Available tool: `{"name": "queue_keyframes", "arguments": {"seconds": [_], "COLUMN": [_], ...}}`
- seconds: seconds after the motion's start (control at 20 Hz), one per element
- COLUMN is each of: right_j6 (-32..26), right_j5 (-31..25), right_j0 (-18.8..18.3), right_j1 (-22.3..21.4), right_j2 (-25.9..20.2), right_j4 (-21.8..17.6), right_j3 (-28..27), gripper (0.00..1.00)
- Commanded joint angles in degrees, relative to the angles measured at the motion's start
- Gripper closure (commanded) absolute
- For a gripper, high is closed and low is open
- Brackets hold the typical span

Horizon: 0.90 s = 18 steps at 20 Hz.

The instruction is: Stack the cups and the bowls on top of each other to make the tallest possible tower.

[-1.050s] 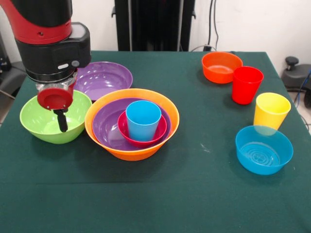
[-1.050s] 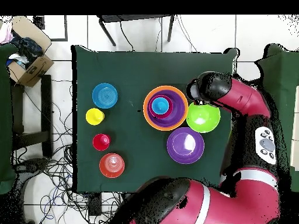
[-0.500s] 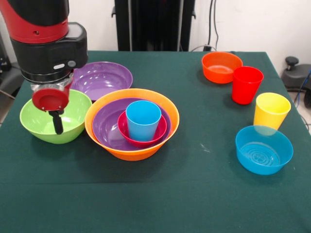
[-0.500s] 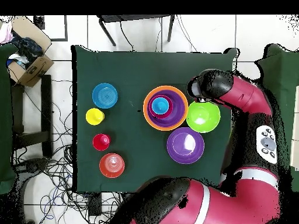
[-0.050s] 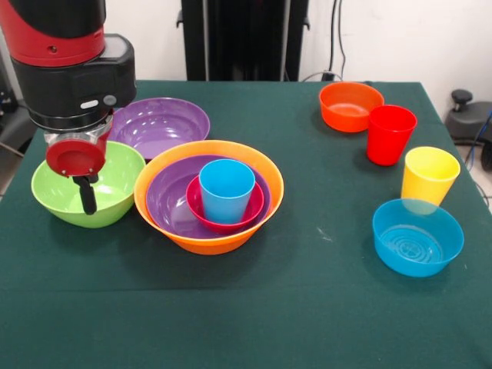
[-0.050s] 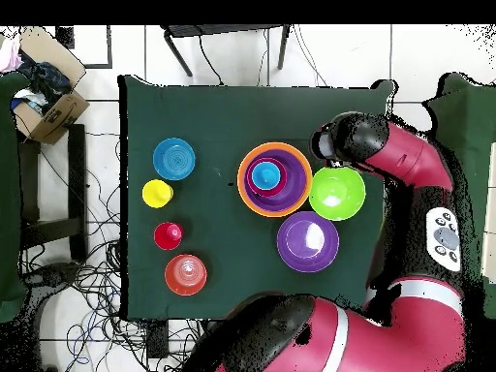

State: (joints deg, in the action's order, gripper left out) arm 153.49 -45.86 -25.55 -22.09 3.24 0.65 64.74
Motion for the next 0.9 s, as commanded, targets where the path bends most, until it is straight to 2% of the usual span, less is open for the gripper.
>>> {"name": "queue_keyframes", "arguments": {"seconds": [0.05,0.35,0.65,0.9], "right_j6": [-0.6,-1.8,-3.1,-4.3], "right_j5": [2.2,3.9,8.0,9.9], "right_j0": [1.0,0.1,-1.2,-2.3], "right_j1": [0.3,-0.2,-0.3,0.8], "right_j2": [-4.7,-5.3,-6.2,-6.7], "right_j4": [0.5,0.3,-0.3,-1.0], "right_j3": [1.1,3.3,6.5,6.2], "gripper": [0.0,0.0,0.0,0.0]}}
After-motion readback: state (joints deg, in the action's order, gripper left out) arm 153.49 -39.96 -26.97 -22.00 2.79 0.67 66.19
